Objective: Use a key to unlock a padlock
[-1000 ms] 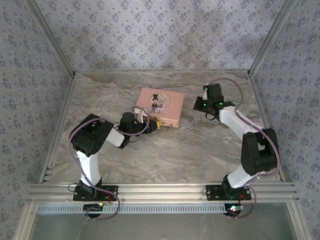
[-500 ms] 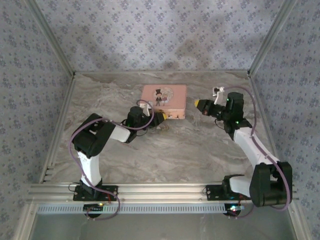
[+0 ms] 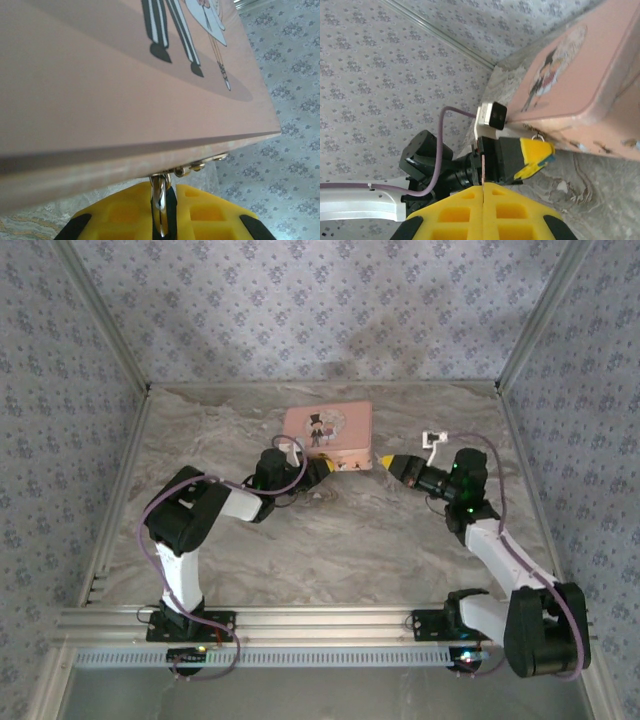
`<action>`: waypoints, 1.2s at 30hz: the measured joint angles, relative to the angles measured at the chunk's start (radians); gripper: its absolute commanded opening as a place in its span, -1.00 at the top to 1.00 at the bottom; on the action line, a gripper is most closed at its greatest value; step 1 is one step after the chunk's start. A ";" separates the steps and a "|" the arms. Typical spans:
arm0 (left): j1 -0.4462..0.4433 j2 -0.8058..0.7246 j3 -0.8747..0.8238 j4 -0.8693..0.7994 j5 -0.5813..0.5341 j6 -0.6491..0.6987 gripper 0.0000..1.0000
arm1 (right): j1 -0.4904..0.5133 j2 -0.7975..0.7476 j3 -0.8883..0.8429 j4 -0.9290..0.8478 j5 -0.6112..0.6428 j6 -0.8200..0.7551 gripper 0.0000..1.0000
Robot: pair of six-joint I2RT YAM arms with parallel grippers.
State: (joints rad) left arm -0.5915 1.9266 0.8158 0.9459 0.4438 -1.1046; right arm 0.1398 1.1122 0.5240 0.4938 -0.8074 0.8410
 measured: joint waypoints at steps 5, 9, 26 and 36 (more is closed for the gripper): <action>0.000 0.000 0.018 0.000 0.000 -0.026 1.00 | 0.100 0.145 -0.052 0.152 0.046 0.077 1.00; 0.000 0.000 0.019 0.000 0.001 -0.043 1.00 | 0.175 0.266 -0.073 0.291 0.092 0.138 1.00; 0.000 -0.001 0.019 0.000 0.001 -0.061 1.00 | 0.275 0.710 -0.072 0.807 0.215 0.379 1.00; 0.002 0.000 0.019 0.023 0.003 -0.076 1.00 | 0.286 0.710 -0.055 0.858 0.237 0.406 1.00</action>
State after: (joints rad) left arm -0.5892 1.9263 0.8345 0.9691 0.4473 -1.1809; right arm 0.4263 1.8225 0.4686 1.3518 -0.5701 1.2465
